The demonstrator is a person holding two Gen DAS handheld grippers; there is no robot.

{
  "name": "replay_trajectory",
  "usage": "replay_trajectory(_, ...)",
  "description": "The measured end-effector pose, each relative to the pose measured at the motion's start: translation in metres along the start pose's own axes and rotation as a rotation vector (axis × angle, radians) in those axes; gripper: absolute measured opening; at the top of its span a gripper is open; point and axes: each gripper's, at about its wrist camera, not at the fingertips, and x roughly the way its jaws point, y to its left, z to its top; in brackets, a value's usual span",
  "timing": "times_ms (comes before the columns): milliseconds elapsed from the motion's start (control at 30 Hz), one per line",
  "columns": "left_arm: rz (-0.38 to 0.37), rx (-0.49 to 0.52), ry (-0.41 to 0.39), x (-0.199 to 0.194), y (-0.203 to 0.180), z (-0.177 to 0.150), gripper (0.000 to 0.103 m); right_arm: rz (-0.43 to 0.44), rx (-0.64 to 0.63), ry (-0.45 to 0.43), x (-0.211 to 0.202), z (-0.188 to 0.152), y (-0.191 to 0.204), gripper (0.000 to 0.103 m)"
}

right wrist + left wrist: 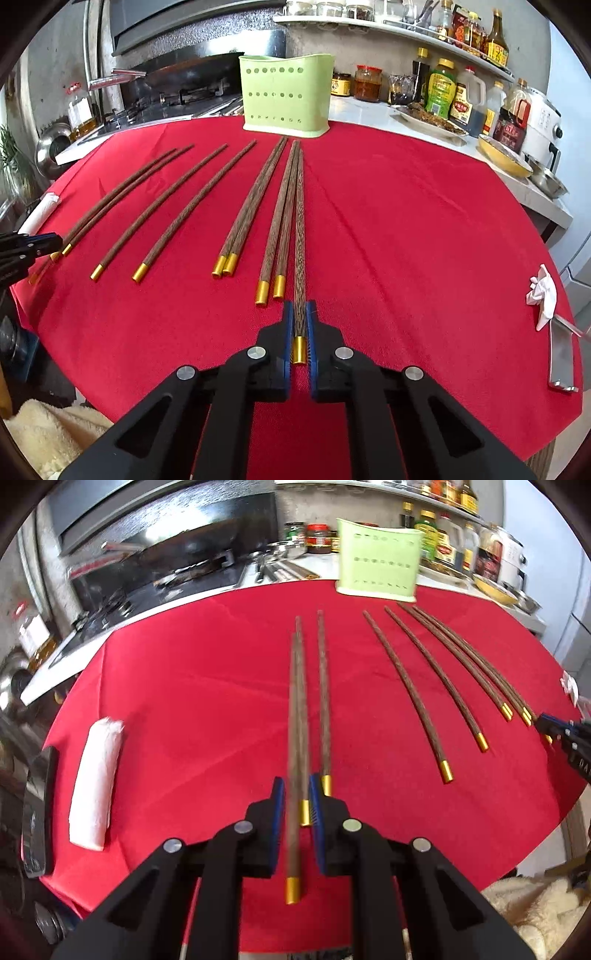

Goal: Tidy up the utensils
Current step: 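Lift the chopstick in the left tool over the green holder while the right tool carries its chopstick there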

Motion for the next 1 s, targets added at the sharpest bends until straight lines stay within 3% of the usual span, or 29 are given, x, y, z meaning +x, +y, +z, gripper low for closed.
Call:
replay_trajectory(133, -0.017, -0.061, -0.008, -0.001, 0.013, 0.003, 0.013, 0.004, 0.01, 0.009, 0.0, 0.001, 0.0, 0.008)
replay_trajectory(367, -0.043, -0.039, 0.013, 0.006, 0.005, 0.002, 0.014, -0.005, 0.003, 0.014, 0.0, 0.001, 0.001, 0.008)
replay_trajectory(900, 0.105, 0.05, 0.047, 0.0, -0.011, -0.012, 0.014, -0.004, 0.006, -0.01, -0.003, -0.006, 0.0, 0.009)
replay_trajectory(1000, 0.114, 0.081, 0.026, 0.0, -0.017, -0.015, 0.007, -0.003, 0.019, -0.033, -0.004, -0.008, -0.002, 0.007)
